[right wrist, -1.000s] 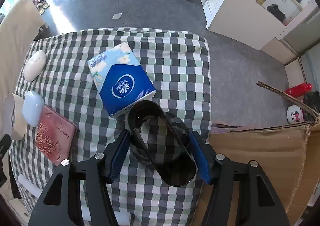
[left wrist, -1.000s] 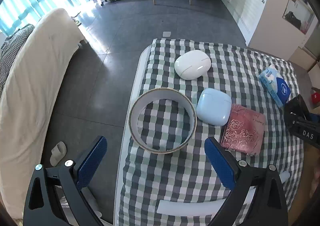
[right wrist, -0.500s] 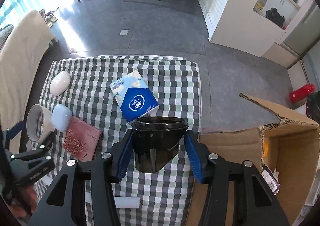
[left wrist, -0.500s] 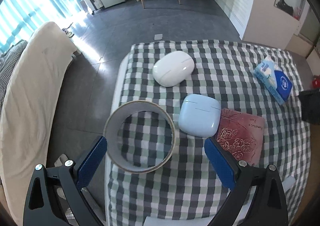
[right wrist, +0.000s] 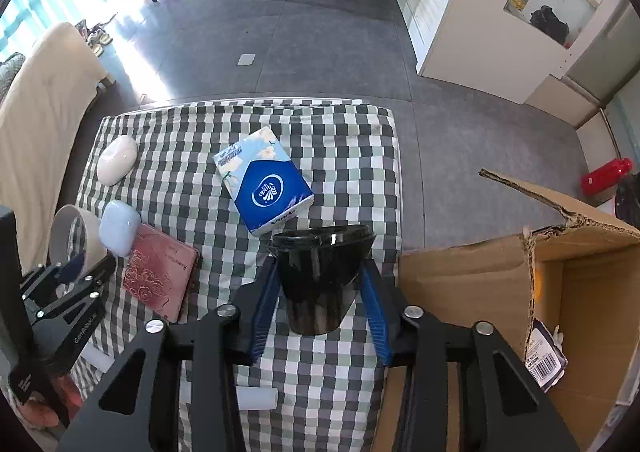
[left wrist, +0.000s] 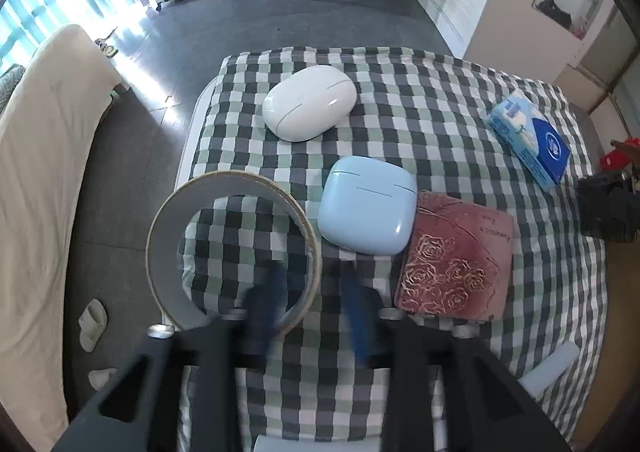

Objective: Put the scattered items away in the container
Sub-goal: 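Grasp the tape roll rim with the left gripper while the right gripper lifts the case, then drop the sunglasses case with the right gripper while the left gripper carries the tape roll into the box, then grasp the blue tissue pack with the right gripper while the left gripper grasps the light blue earbud case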

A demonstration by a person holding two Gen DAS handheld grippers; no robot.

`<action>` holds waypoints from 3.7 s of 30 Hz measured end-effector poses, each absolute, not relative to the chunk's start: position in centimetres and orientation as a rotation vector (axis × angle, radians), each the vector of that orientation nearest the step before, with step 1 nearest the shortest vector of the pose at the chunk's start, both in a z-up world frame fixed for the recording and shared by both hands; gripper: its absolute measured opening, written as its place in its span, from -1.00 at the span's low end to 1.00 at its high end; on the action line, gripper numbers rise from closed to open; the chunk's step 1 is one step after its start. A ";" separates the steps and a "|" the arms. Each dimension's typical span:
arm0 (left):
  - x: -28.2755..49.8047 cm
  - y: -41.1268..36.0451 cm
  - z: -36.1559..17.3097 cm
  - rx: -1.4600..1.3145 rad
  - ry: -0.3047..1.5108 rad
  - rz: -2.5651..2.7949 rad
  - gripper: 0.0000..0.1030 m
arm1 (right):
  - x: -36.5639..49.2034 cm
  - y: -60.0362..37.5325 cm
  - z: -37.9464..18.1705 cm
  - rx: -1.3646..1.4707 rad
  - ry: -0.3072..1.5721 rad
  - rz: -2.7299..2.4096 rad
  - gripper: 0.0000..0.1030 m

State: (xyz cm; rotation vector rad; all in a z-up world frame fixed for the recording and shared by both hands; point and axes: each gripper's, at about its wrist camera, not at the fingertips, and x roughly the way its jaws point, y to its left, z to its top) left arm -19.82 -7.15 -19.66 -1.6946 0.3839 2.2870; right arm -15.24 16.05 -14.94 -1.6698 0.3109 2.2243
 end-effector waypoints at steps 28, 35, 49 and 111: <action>-19.4 -7.9 -15.3 -1.633 0.339 2.335 -0.81 | -15.8 15.6 -12.7 -1.622 0.265 2.254 -0.45; -18.7 -7.6 -13.0 -1.591 0.335 2.360 -0.81 | -15.1 15.7 -11.3 -1.594 0.281 2.279 -0.45; -15.1 -4.3 -7.9 -1.493 0.387 2.344 -0.81 | -10.6 16.5 -7.1 -1.524 0.331 2.318 -0.45; -7.0 5.3 -2.8 -1.436 0.475 2.389 0.81 | 1.1 25.2 0.8 -1.344 0.530 2.341 0.42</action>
